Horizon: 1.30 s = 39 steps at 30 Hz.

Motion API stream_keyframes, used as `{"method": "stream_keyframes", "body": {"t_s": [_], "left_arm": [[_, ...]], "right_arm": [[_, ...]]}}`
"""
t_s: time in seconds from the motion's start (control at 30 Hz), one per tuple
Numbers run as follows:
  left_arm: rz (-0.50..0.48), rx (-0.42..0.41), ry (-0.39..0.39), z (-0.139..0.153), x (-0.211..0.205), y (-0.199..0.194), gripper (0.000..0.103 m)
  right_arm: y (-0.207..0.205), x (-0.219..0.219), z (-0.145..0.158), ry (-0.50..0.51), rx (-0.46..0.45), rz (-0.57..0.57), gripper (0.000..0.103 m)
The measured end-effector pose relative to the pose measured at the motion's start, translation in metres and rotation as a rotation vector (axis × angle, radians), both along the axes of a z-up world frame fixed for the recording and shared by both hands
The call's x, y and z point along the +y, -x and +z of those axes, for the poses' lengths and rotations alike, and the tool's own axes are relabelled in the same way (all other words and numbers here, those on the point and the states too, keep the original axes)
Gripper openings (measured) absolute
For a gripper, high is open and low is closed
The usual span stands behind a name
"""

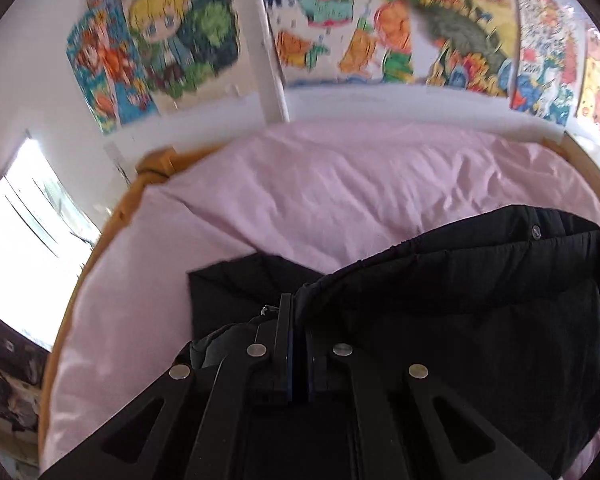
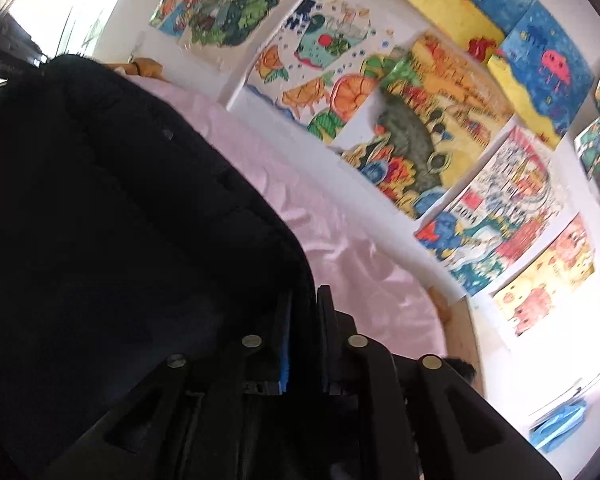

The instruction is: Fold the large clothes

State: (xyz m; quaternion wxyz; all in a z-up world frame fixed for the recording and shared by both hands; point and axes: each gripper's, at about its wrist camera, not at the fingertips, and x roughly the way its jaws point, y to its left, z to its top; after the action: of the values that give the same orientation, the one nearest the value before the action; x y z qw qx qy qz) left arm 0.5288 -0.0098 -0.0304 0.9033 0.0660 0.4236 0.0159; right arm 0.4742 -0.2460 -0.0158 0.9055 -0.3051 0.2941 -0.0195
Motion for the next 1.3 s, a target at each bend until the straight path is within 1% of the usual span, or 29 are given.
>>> {"method": "stream_keyframes", "body": {"t_s": [0.07, 0.1, 0.13, 0.17, 0.2, 0.23, 0.27, 0.3, 0.33, 0.4, 0.5, 0.53, 0.57, 0.6, 0.63, 0.67, 0.7, 0.77, 0.9, 1.03, 1.07, 1.1, 1.13, 1.2, 1.27, 1.3], "left_arm": [[0.008, 0.023, 0.007, -0.012, 0.001, -0.012, 0.005], [0.008, 0.03, 0.001, -0.017, 0.001, -0.016, 0.005], [0.006, 0.035, -0.013, -0.022, -0.001, -0.02, 0.005], [0.003, 0.039, -0.026, -0.026, -0.002, -0.023, 0.005], [0.0, 0.043, -0.04, -0.03, -0.004, -0.026, 0.005], [-0.002, 0.046, -0.053, -0.034, -0.006, -0.029, 0.005], [-0.001, 0.049, -0.059, -0.036, -0.007, -0.031, 0.006], [0.001, 0.05, -0.058, -0.039, -0.008, -0.033, 0.006], [0.003, 0.049, -0.051, -0.038, -0.007, -0.033, 0.006], [0.013, 0.045, -0.017, -0.036, -0.005, -0.032, 0.007], [0.01, 0.036, 0.022, -0.03, -0.001, -0.025, 0.009], [-0.004, 0.027, 0.034, -0.028, 0.001, -0.022, 0.016], [-0.025, 0.01, 0.049, -0.024, 0.002, -0.016, 0.033], [-0.035, -0.01, 0.06, -0.02, 0.004, -0.01, 0.045], [-0.05, -0.039, 0.082, -0.015, 0.006, -0.002, 0.073], [-0.063, -0.085, 0.105, -0.009, 0.008, 0.01, 0.086], [-0.063, -0.122, 0.103, -0.004, 0.007, 0.02, 0.087], [-0.071, -0.153, 0.084, 0.001, 0.004, 0.035, 0.091], [-0.165, -0.156, 0.095, -0.005, -0.01, 0.067, 0.092], [-0.329, -0.181, 0.1, -0.012, -0.039, 0.098, 0.092], [-0.367, -0.186, 0.092, -0.013, -0.047, 0.103, 0.094], [-0.401, -0.185, 0.074, -0.015, -0.058, 0.105, 0.096], [-0.421, -0.18, 0.037, -0.02, -0.069, 0.105, 0.097], [-0.425, -0.194, -0.041, -0.028, -0.084, 0.1, 0.097], [-0.414, -0.193, -0.076, -0.034, -0.091, 0.089, 0.099], [-0.401, -0.186, -0.079, -0.035, -0.092, 0.081, 0.099]], "right_arm": [[-0.008, 0.0, -0.011, -0.001, 0.018, -0.014, 0.02], [-0.011, 0.0, -0.017, 0.008, 0.027, -0.022, 0.029], [-0.014, 0.0, -0.021, 0.014, 0.03, -0.028, 0.036], [-0.013, -0.002, -0.021, 0.005, 0.025, -0.033, 0.049], [-0.012, -0.006, -0.02, -0.015, 0.016, -0.037, 0.061], [-0.01, -0.011, -0.016, -0.05, 0.001, -0.044, 0.066], [-0.007, -0.017, -0.011, -0.085, -0.013, -0.052, 0.075], [-0.004, -0.025, -0.006, -0.134, -0.027, -0.062, 0.077], [0.0, -0.035, -0.002, -0.194, -0.031, -0.076, 0.078], [0.007, -0.05, -0.001, -0.256, -0.026, -0.103, 0.08], [0.02, -0.063, -0.012, -0.291, 0.002, -0.126, 0.08], [0.027, -0.067, -0.015, -0.322, 0.007, -0.128, 0.08], [0.032, -0.07, -0.018, -0.354, 0.009, -0.128, 0.08], [0.041, -0.072, -0.021, -0.4, 0.009, -0.121, 0.08], [0.05, -0.074, -0.024, -0.441, 0.004, -0.109, 0.08], [0.056, -0.076, -0.027, -0.472, -0.003, -0.103, 0.08], [0.064, -0.077, -0.031, -0.495, -0.016, -0.098, 0.081], [0.074, -0.078, -0.04, -0.517, -0.032, -0.088, 0.081], [0.088, -0.076, -0.054, -0.536, -0.058, -0.039, 0.081], [0.101, -0.066, -0.057, -0.528, -0.102, 0.043, 0.083], [0.103, -0.061, -0.057, -0.519, -0.107, 0.066, 0.087], [0.102, -0.056, -0.059, -0.502, -0.106, 0.081, 0.09], [0.1, -0.051, -0.061, -0.474, -0.102, 0.09, 0.09], [0.088, -0.042, -0.069, -0.399, -0.081, 0.101, 0.09], [0.073, -0.039, -0.071, -0.373, -0.074, 0.099, 0.09], [0.064, -0.039, -0.072, -0.361, -0.064, 0.088, 0.09]]}}
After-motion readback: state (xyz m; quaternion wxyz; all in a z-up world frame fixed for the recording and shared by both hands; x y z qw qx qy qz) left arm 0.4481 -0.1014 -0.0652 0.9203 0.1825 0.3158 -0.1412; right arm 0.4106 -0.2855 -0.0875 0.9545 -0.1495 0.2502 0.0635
